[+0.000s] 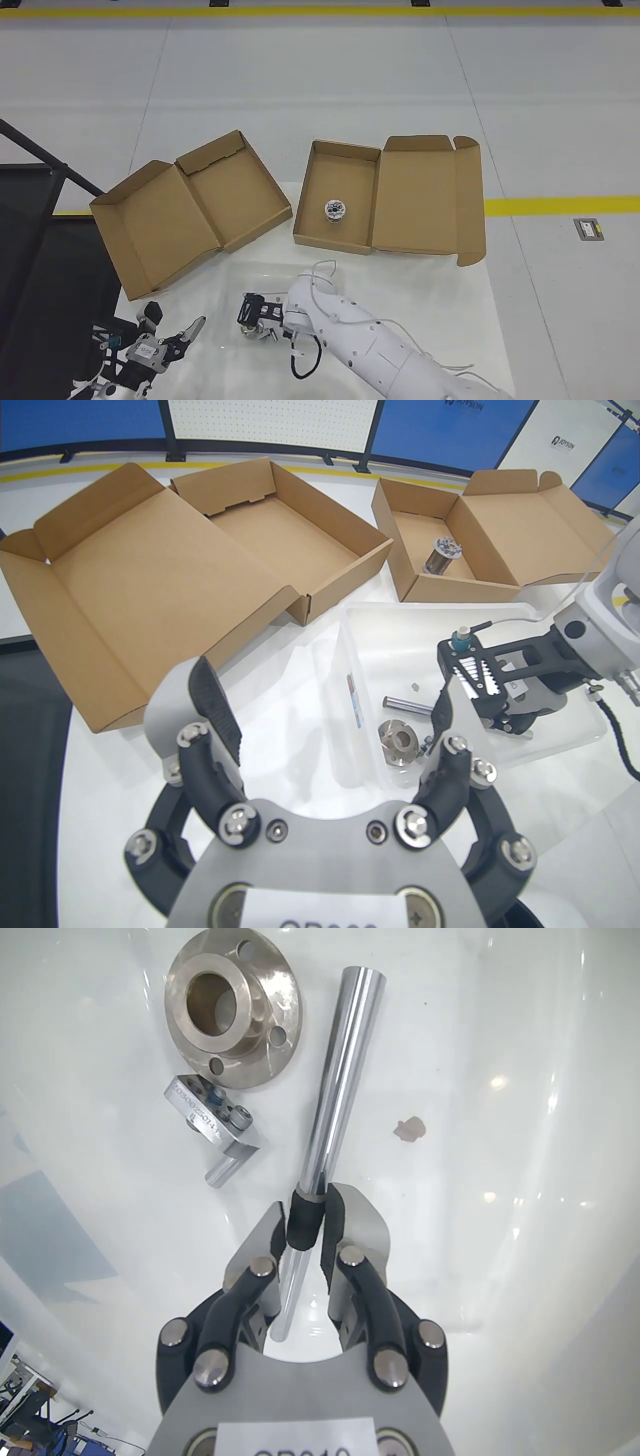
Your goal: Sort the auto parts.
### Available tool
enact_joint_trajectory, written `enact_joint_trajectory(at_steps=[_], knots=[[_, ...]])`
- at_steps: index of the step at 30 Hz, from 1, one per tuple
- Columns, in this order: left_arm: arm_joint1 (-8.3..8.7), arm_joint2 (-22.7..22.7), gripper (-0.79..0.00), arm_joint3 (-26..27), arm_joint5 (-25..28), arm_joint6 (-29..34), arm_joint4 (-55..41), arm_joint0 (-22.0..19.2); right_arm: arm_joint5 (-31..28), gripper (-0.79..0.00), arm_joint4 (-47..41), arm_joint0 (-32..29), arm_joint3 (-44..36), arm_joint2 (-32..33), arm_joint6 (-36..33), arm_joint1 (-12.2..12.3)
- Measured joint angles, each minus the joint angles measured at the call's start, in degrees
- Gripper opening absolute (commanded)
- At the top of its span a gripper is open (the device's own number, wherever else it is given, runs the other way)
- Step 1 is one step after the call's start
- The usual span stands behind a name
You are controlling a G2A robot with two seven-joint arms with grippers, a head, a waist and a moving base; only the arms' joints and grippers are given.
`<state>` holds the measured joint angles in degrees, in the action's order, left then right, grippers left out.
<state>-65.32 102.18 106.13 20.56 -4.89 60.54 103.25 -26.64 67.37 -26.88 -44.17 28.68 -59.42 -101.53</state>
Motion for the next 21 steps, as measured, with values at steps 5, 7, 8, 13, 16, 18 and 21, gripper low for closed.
enact_joint_trajectory(at_steps=[5,7,8,13,16,18,21], knots=[[0.0,0.0,0.0,0.0,0.0,0.0,0.0,0.0,-0.1,-0.785,0.0,0.6,1.0,0.1,0.1,-0.5],[0.0,0.0,0.0,0.0,0.0,0.0,0.0,0.0,-0.1,-0.785,0.2,0.7,0.8,0.3,0.5,-0.5],[0.0,0.0,0.0,0.0,0.0,0.0,0.0,0.0,-0.2,-0.785,0.5,0.7,0.4,0.5,0.8,-0.5],[0.0,0.0,0.0,0.0,0.0,0.0,0.0,0.0,0.3,-0.785,1.7,0.0,-1.6,1.4,-0.5,0.2],[0.0,0.0,0.0,0.0,0.0,0.0,0.0,0.0,4.1,-0.785,2.8,-0.7,-2.6,2.0,-3.1,0.4],[0.0,0.0,0.0,0.0,0.0,0.0,0.0,0.0,6.6,-0.785,3.8,-1.2,-3.2,2.3,-3.8,0.6],[0.0,0.0,0.0,0.0,0.0,0.0,0.0,0.0,9.6,-0.785,5.0,-1.9,-4.0,3.0,-5.2,0.8]])
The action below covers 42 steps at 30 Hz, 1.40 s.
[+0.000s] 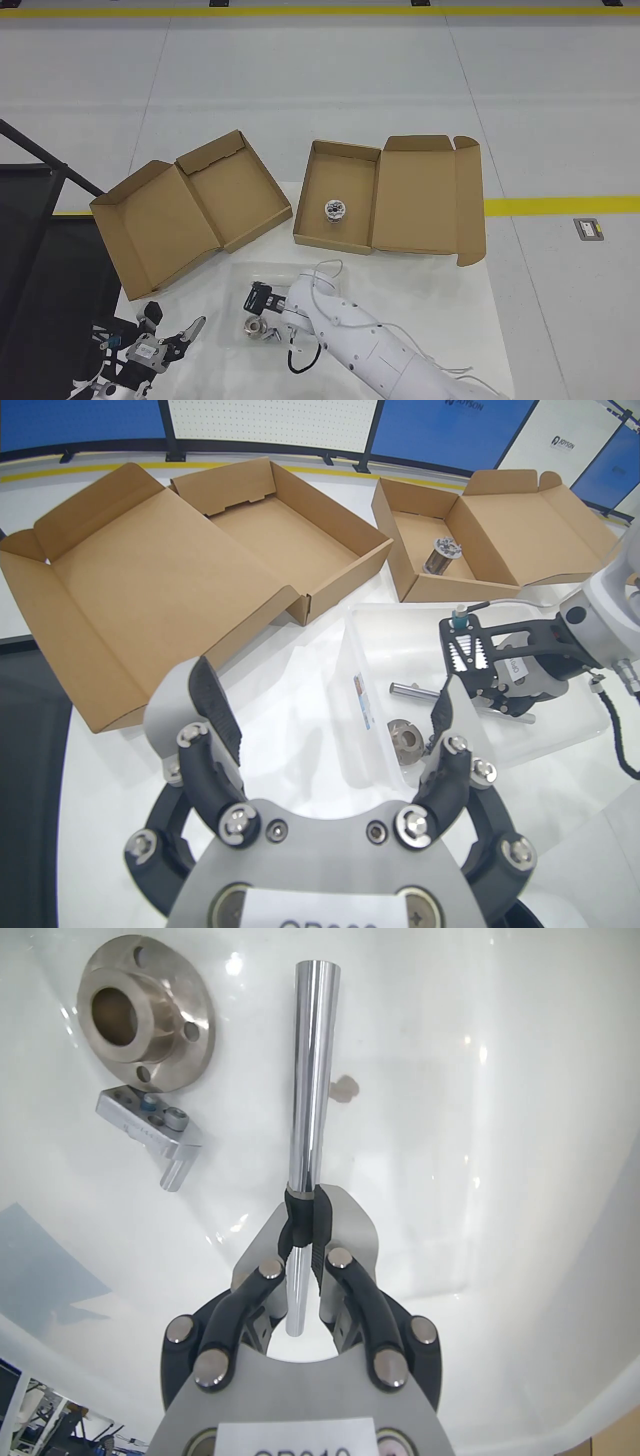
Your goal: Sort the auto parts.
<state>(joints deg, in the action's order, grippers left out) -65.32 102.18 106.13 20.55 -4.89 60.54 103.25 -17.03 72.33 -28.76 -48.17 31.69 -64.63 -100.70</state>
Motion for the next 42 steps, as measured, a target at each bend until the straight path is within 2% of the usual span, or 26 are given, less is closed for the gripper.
enact_joint_trajectory(at_steps=[2,4,10,17,25,26,27,36,42], knots=[[0.0,0.0,0.0,0.0,0.0,0.0,0.0,0.0,0.1,-0.785,0.2,-0.3,-0.3,0.5,-0.6,0.2],[0.0,0.0,0.0,0.0,0.0,0.0,0.0,0.0,0.1,-0.717,0.4,-0.4,-0.4,0.9,-0.7,0.3],[0.0,0.0,0.0,0.0,0.0,0.0,0.0,0.0,0.3,-0.603,1.4,-1.1,-0.6,1.8,0.1,0.6],[0.0,0.0,0.0,0.0,0.0,0.0,0.0,0.0,0.2,-0.594,2.4,-1.7,-1.0,2.4,-0.2,0.6],[0.0,0.0,0.0,0.0,0.0,0.0,0.0,0.0,0.0,-0.622,2.8,-1.8,0.4,2.9,0.2,0.3],[0.0,0.0,0.0,0.0,0.0,0.0,0.0,0.0,-0.1,-0.73,2.8,-1.7,0.6,3.0,0.3,0.2],[0.0,0.0,0.0,0.0,0.0,0.0,0.0,0.0,-0.1,-0.785,2.8,-1.6,0.8,3.0,0.3,0.1],[0.0,0.0,0.0,0.0,0.0,0.0,0.0,0.0,0.8,-0.785,4.8,-2.0,-2.8,3.4,0.1,0.1],[0.0,0.0,0.0,0.0,0.0,0.0,0.0,0.0,3.3,-0.785,10.6,-6.3,-15.6,6.5,0.0,2.3]])
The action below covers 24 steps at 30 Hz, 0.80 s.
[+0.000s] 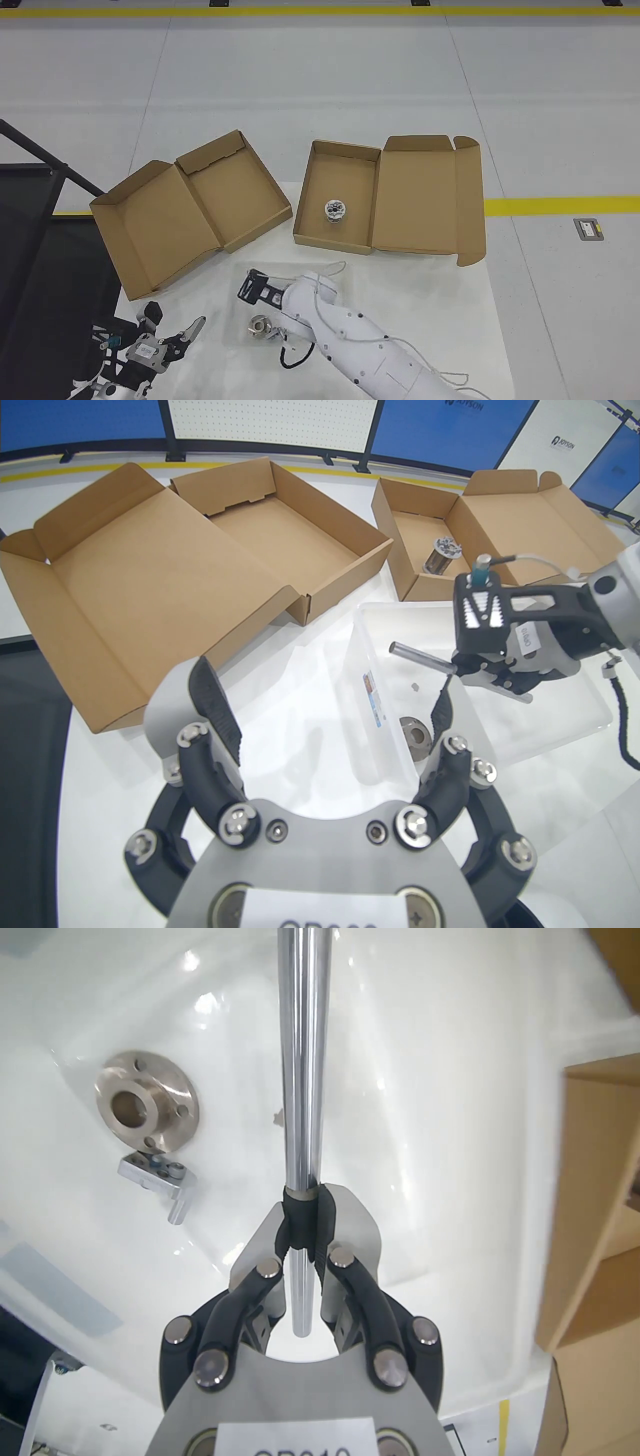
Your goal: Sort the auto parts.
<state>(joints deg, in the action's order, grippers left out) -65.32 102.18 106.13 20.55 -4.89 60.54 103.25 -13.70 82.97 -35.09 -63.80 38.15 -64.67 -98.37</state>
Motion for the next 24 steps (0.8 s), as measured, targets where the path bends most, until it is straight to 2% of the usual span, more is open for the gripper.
enact_joint_trajectory(at_steps=[5,8,18,21,24], knots=[[0.0,0.0,0.0,0.0,0.0,0.0,0.0,0.0,0.9,-0.785,10.0,-8.7,-18.6,5.9,-0.4,3.8],[0.0,0.0,0.0,0.0,0.0,0.0,0.0,0.0,-0.1,-0.785,14.8,-13.8,-28.5,8.1,-0.2,5.1],[0.0,0.0,0.0,0.0,0.0,0.0,0.0,0.0,0.9,-0.785,14.1,-13.7,-27.2,8.6,0.3,5.1],[0.0,0.0,0.0,0.0,0.0,0.0,0.0,0.0,6.9,-0.785,14.8,-14.3,-27.5,11.9,4.3,5.1],[0.0,0.0,0.0,0.0,0.0,0.0,0.0,0.0,14.7,-0.785,16.3,-14.6,-27.4,16.3,13.0,5.3]])
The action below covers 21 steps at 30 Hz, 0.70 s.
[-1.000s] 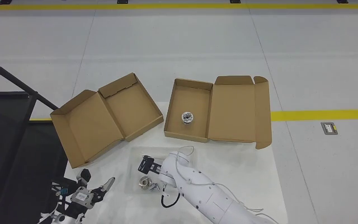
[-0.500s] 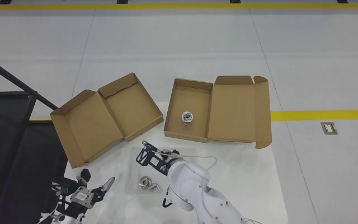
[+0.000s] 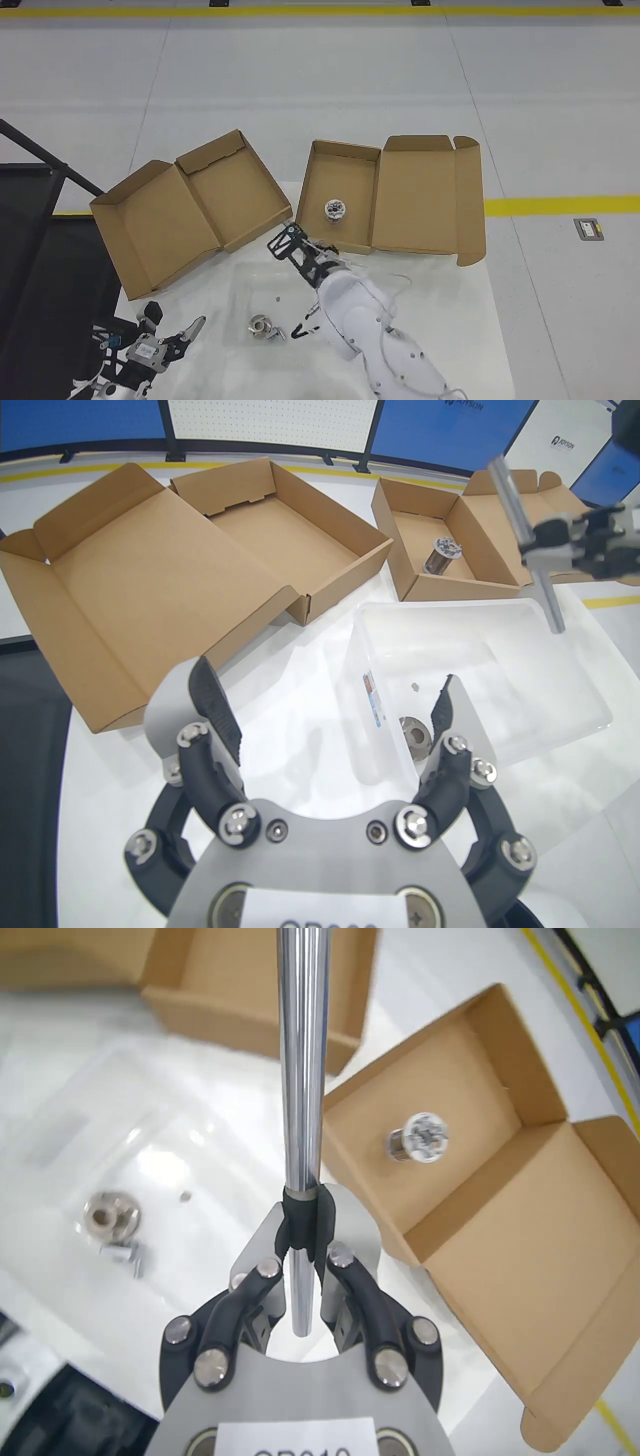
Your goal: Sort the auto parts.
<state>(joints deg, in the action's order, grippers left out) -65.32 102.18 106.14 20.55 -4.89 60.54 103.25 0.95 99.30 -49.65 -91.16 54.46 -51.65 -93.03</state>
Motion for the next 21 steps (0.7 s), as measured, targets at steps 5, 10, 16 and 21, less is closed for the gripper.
enact_joint_trajectory(at_steps=[5,10,16,21], knots=[[0.0,0.0,0.0,0.0,0.0,0.0,0.0,0.0,7.3,-0.785,-3.1,1.1,3.6,6.3,16.6,0.0],[0.0,0.0,0.0,0.0,0.0,0.0,0.0,0.0,13.4,-0.785,-9.0,7.9,13.9,11.0,24.3,-0.8],[0.0,0.0,0.0,0.0,0.0,0.0,0.0,0.0,9.6,-0.785,-24.9,16.6,32.3,16.6,35.7,-1.6],[0.0,0.0,0.0,0.0,0.0,0.0,0.0,0.0,6.2,-0.785,-27.7,18.8,37.6,17.0,36.1,-1.7]])
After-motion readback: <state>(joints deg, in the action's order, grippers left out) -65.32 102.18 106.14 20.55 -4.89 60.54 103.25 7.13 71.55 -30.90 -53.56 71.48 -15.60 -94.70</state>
